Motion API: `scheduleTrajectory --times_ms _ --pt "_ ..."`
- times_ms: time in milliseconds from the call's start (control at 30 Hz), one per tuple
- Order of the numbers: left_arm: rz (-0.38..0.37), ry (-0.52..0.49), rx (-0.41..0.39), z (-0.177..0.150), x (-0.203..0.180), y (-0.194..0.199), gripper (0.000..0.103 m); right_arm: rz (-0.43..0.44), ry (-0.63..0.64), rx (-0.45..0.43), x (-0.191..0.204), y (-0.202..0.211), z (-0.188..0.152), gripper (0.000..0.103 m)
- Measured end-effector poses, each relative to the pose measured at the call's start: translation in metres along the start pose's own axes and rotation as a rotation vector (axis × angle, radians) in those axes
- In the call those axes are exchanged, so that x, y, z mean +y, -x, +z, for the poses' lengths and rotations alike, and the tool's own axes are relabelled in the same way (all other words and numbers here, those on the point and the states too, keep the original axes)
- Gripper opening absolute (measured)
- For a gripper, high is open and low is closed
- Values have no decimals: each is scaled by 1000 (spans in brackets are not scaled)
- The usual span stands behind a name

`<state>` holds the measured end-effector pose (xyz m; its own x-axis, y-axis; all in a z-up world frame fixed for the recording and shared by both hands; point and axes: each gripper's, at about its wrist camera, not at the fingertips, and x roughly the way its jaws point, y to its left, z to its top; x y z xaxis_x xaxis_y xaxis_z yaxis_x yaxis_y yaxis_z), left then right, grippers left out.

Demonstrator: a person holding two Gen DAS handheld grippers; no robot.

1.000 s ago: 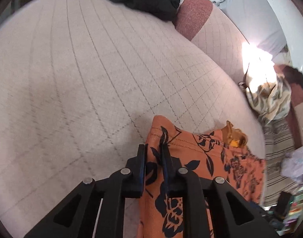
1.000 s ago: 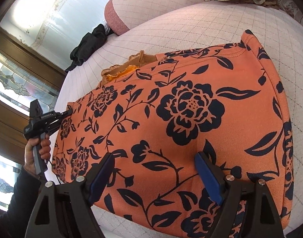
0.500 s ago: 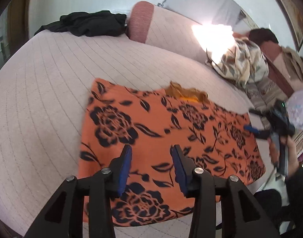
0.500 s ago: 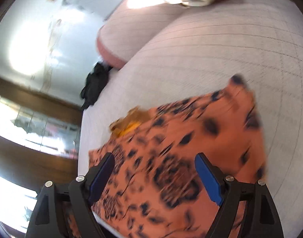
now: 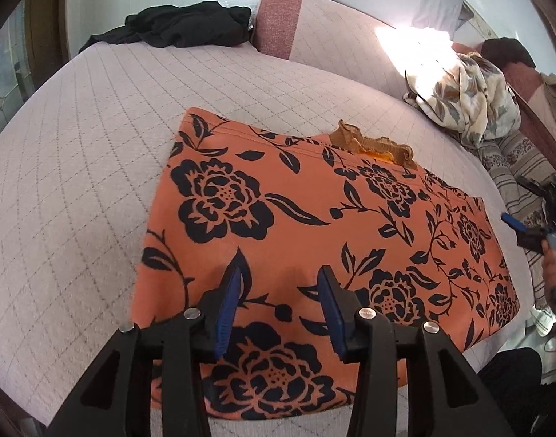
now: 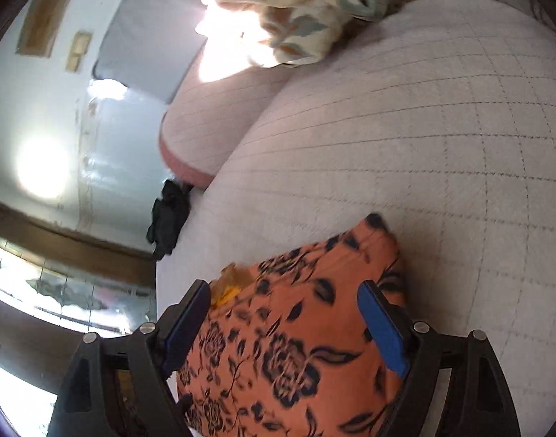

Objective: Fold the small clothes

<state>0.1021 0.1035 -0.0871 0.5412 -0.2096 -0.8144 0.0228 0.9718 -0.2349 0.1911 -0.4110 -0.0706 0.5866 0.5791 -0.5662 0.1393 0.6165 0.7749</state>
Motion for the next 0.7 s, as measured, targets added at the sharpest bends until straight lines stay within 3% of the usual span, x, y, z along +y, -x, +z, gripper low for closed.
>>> scheduleTrajectory --times_ms 133,267,333,400,500,600,667,700 --pt "-12 28 -23 -10 -2 13 51 53 34 93 24 11 -69 85" --pt "2 16 -30 -18 -4 15 52 52 35 147 11 1 -121 85" --pt "48 8 -13 -20 3 3 53 -24 -26 133 -23 -4 -124 79" --pt "27 29 -1 -23 15 -6 50 45 -143 92 -44 4 -118 76" --pt "42 37 -36 -22 10 7 51 -21 -46 41 -17 21 -116 80" --pt "26 -9 -94 -24 -1 19 57 61 28 71 4 22 -122 81" --pt "105 -48 -76 -25 -4 8 58 -49 58 69 -7 12 -118 81" --pt "136 -39 -48 -26 1 0 58 -93 10 78 -19 6 -116 79"
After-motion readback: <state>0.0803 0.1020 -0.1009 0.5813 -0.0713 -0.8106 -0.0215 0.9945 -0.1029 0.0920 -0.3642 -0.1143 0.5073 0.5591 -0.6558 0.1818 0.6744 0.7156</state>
